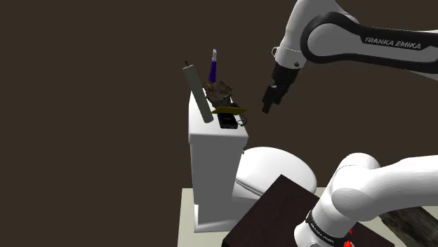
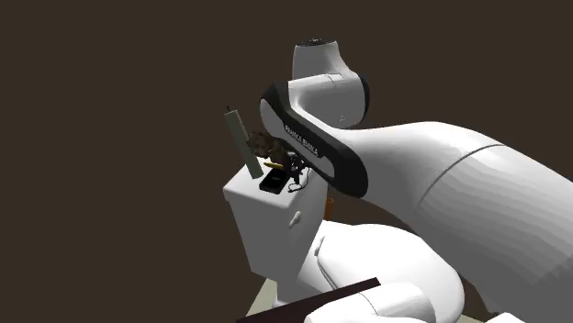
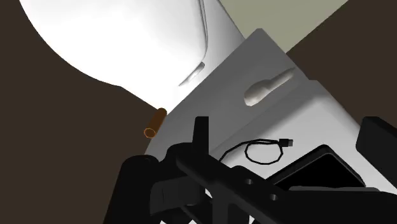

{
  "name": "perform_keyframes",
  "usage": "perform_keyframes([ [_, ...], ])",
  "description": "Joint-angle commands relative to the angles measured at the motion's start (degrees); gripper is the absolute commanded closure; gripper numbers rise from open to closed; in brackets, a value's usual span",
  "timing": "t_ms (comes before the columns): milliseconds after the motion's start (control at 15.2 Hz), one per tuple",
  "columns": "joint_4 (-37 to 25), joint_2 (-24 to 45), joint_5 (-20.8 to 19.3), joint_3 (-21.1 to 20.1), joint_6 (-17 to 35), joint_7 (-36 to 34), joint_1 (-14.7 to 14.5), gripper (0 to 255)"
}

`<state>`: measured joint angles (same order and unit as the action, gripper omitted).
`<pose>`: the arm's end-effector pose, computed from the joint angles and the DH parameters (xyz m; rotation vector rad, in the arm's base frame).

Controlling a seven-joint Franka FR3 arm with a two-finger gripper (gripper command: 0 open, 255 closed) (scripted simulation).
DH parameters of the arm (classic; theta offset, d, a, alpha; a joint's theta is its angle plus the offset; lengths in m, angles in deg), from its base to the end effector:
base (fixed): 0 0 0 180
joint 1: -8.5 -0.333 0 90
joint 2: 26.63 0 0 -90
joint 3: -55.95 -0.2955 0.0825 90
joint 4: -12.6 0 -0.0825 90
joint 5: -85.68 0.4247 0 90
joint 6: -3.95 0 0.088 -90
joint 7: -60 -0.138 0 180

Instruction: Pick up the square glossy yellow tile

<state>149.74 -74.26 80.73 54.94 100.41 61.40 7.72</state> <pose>0.3654 0.0012 0.5535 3.0356 0.0839 0.1844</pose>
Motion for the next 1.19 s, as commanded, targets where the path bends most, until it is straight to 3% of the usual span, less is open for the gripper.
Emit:
perform_keyframes([
  [0, 0.0, 0.0, 0.0, 0.0, 0.0, 0.0, 0.0, 0],
  [264, 1.8, 5.8, -18.4, -9.9, 8.7, 6.0, -0.4, 0],
  [528, 6.9, 10.1, -40.1, -19.3, 18.8, 7.2, 2.0, 0],
  [1122, 11.0, 11.5, -41.9, -20.3, 22.3, 2.4, 2.6, 0],
])
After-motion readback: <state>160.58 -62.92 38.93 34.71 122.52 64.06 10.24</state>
